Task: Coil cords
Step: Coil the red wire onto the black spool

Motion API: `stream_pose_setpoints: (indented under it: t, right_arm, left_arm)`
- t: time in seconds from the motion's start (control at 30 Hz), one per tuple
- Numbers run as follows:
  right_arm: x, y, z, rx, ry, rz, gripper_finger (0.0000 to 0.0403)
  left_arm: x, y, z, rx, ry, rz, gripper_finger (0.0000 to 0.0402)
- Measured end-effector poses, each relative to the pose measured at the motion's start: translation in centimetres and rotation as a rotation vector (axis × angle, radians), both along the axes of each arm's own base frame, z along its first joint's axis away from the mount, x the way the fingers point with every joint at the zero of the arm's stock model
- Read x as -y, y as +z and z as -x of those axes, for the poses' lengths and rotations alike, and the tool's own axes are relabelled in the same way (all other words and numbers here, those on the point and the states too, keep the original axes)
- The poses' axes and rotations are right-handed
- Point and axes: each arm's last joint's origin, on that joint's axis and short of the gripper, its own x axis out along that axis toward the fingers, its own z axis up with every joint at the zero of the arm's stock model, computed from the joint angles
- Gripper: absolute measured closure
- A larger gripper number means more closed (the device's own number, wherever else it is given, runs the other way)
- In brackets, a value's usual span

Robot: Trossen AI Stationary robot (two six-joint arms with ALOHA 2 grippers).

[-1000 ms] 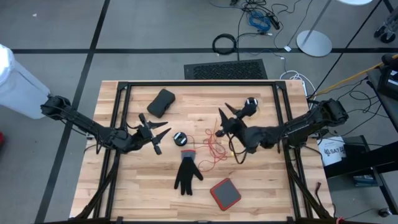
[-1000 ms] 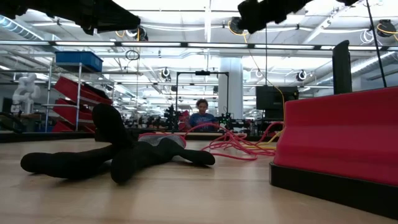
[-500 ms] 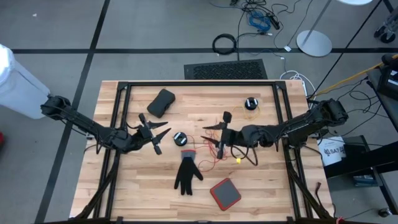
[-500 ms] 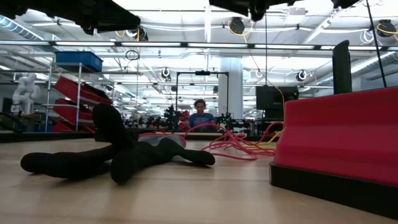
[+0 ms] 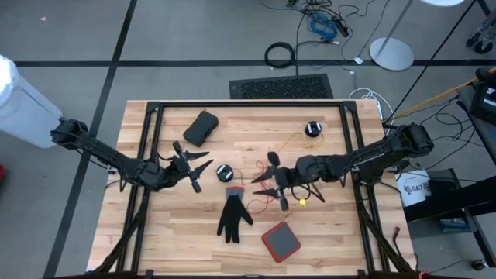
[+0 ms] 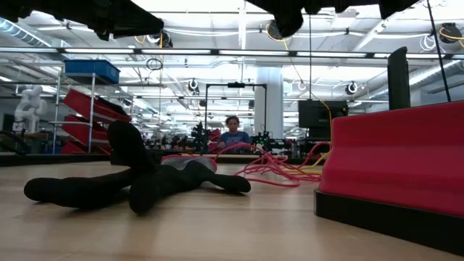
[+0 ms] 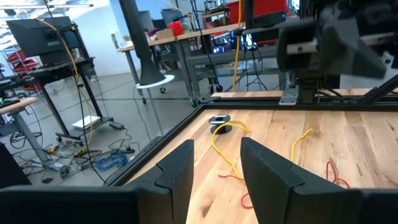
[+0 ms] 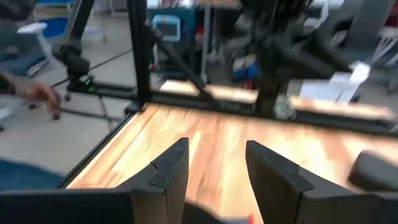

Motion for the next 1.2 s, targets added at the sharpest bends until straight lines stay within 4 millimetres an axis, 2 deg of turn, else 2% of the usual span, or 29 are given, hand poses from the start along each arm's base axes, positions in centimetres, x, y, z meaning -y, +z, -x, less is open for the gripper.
stream_pose_setpoints:
  t: [0.53,0.67,0.83,1.0,1.2]
  right_arm:
    - [-0.1,-3.4,1.2,-0.382,-0.004,0.029,0.0257]
    - [0.2,-3.6,1.9,-0.447,-0.014,0.075,0.0257]
    - [1.2,-1.8,3.3,-0.407,-0.167,0.146,0.0257]
    - [1.8,1.4,4.9,-0.265,-0.257,0.200,0.0257]
    - [2.5,4.7,6.7,-0.083,-0.340,0.222,0.0257]
  left_arm:
    - [0.0,0.1,0.0,0.010,-0.001,0.005,0.0262]
    - [0.0,0.1,0.0,0.008,-0.001,0.004,0.0262]
    - [-0.1,0.5,0.0,0.054,-0.002,0.025,0.0262]
    - [-0.1,0.8,-0.2,0.058,-0.077,-0.016,0.0262]
    - [-0.6,0.7,-0.4,0.053,-0.056,-0.023,0.0262]
